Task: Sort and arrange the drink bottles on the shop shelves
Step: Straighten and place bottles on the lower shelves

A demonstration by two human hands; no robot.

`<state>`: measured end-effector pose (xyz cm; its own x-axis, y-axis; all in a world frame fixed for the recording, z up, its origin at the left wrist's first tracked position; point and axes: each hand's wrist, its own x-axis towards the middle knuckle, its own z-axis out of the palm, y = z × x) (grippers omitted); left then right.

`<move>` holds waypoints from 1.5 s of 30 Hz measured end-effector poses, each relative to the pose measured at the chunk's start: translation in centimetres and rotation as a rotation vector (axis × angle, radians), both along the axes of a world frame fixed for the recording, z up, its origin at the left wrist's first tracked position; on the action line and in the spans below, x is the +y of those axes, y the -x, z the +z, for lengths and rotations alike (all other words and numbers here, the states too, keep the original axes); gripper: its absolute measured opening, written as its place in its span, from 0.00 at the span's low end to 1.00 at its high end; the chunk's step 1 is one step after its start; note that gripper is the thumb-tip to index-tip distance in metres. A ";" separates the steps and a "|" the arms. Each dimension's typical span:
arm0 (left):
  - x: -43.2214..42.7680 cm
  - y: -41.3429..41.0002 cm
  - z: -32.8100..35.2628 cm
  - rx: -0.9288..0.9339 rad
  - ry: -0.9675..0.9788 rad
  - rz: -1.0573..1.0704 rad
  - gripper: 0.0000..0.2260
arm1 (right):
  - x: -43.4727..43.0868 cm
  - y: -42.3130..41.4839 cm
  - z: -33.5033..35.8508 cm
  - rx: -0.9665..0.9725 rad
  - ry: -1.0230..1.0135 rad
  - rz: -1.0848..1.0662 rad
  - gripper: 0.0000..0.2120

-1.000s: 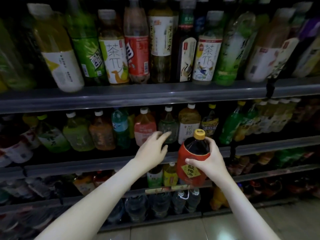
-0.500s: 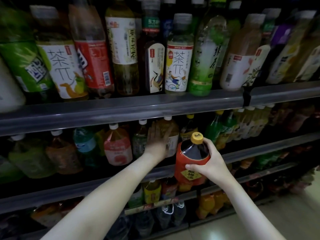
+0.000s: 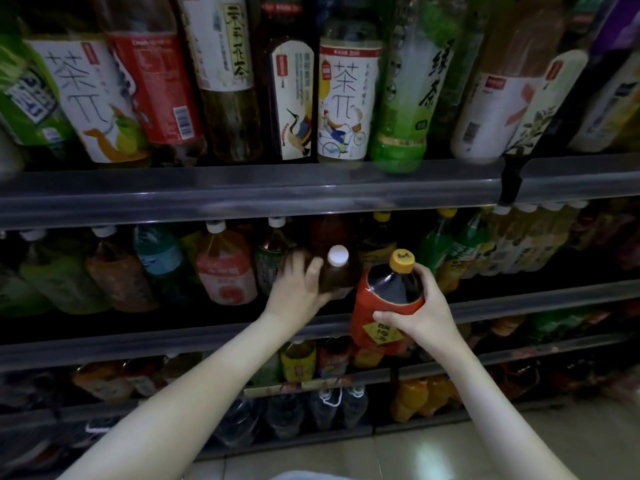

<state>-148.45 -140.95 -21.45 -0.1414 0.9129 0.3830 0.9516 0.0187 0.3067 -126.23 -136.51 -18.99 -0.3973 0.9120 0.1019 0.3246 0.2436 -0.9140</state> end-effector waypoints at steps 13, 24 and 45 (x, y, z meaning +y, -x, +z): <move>0.0 -1.9 0.2 -0.012 0.088 0.026 0.39 | 0.0 -1.9 -1.1 -0.025 0.032 -0.014 0.42; 3.6 1.9 1.1 0.184 0.172 0.233 0.32 | 0.2 1.5 0.7 -0.022 -0.043 0.026 0.42; -2.9 8.2 -2.3 0.286 0.099 0.204 0.44 | -2.1 6.8 0.2 -0.072 -0.027 0.156 0.42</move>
<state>-156.70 -143.84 -23.79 -0.2243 0.9115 0.3447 0.9723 0.2332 0.0160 -133.02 -138.61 -18.81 -0.5413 0.8358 0.0915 0.3452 0.3202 -0.8822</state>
